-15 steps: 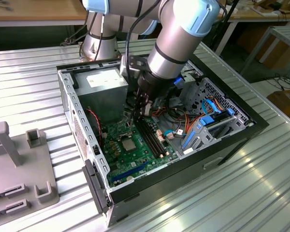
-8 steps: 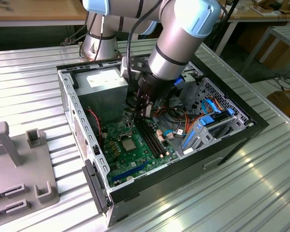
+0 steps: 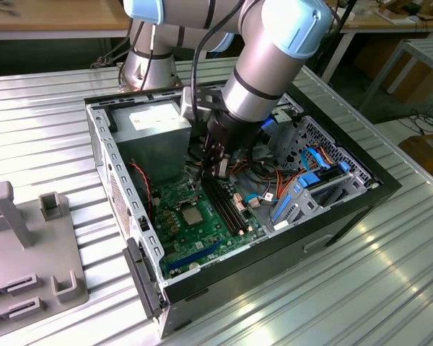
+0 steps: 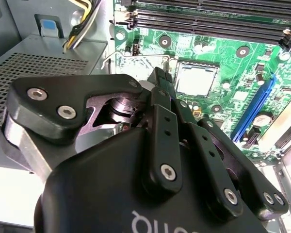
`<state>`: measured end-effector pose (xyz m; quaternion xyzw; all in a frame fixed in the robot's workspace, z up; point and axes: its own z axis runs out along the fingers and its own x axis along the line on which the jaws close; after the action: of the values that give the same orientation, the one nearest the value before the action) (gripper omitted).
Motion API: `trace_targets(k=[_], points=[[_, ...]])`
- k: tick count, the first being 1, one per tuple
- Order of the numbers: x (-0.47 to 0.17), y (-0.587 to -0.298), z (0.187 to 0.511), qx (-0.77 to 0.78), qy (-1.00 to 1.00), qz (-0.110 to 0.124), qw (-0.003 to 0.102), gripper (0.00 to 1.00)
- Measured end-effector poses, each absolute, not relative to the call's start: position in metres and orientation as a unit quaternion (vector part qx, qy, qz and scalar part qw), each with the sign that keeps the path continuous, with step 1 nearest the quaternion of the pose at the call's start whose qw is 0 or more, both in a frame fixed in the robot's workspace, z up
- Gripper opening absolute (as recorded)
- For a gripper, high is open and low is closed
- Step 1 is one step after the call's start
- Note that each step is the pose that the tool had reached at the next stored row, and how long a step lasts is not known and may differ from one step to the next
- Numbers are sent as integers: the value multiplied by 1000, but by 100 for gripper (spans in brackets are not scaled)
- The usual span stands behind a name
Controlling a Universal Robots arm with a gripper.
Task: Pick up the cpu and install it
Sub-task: 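Close the cpu cover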
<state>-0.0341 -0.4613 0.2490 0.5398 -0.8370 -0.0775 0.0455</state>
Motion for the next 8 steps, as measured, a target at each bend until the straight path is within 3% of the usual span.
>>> trace_targets(k=[8], points=[[-36,-470,249,544,-834,-77,46,11]])
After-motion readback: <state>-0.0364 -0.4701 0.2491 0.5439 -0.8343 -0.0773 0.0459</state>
